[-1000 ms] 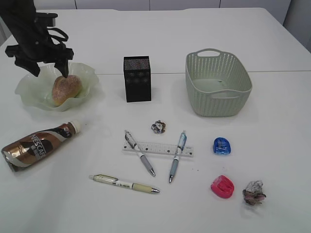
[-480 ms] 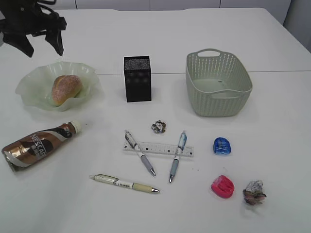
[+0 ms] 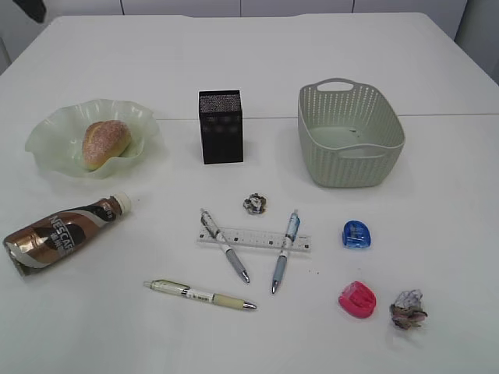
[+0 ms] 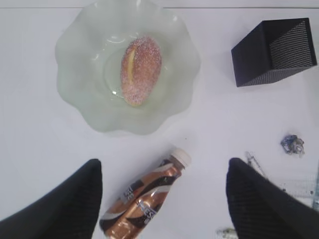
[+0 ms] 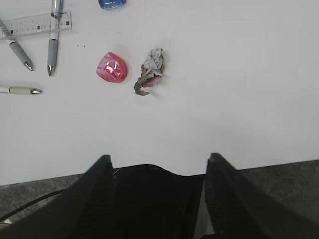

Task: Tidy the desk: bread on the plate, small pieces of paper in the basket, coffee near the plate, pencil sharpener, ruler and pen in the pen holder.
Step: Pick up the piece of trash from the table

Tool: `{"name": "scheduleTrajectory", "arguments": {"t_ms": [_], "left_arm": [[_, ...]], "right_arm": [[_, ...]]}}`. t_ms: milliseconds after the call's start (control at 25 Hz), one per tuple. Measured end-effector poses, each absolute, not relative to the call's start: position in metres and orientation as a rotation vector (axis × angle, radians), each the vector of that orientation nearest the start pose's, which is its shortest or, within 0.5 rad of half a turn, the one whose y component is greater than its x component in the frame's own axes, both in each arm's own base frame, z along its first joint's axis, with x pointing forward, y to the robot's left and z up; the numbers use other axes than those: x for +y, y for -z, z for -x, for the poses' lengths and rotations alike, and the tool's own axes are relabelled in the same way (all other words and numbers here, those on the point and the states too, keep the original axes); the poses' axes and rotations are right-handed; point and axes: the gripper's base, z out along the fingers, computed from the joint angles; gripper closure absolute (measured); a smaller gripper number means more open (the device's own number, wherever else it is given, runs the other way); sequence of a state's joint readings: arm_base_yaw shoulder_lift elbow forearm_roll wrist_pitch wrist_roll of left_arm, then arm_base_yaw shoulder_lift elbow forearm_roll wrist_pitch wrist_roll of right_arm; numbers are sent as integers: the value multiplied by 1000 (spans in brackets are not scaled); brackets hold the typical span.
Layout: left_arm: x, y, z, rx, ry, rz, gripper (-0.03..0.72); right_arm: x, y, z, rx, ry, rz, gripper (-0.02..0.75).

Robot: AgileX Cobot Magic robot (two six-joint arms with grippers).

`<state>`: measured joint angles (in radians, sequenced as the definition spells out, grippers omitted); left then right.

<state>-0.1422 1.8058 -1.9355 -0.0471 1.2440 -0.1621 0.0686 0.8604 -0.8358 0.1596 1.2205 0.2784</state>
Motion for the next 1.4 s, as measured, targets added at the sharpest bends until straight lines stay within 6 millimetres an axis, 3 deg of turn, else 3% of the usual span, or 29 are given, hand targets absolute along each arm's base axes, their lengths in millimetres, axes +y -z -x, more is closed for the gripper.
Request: {"name": "scheduleTrajectory", "arguments": {"t_ms": [200, 320, 520, 640, 1000, 1280, 1400], "left_arm": [[-50, -425, -323, 2533, 184, 24, 128], [-45, -439, -285, 2497, 189, 23, 129], [-37, -443, -229, 2470, 193, 21, 129], [-35, -440, -208, 2469, 209, 21, 129], [-35, -439, -189, 2456, 246, 19, 129], [-35, -439, -189, 2454, 251, 18, 129], [-36, -439, -189, 2454, 264, 18, 129]], "right_arm": [[25, -315, -134, 2753, -333, -263, 309], [29, -311, -140, 2786, -374, -218, 309], [32, -299, -155, 2863, -398, -217, 309], [33, -290, -165, 2921, -399, -234, 309], [40, -262, -218, 3031, -385, -269, 309], [78, -233, -246, 3142, -252, -13, 309], [82, -220, -253, 3172, -216, 14, 309]]}}
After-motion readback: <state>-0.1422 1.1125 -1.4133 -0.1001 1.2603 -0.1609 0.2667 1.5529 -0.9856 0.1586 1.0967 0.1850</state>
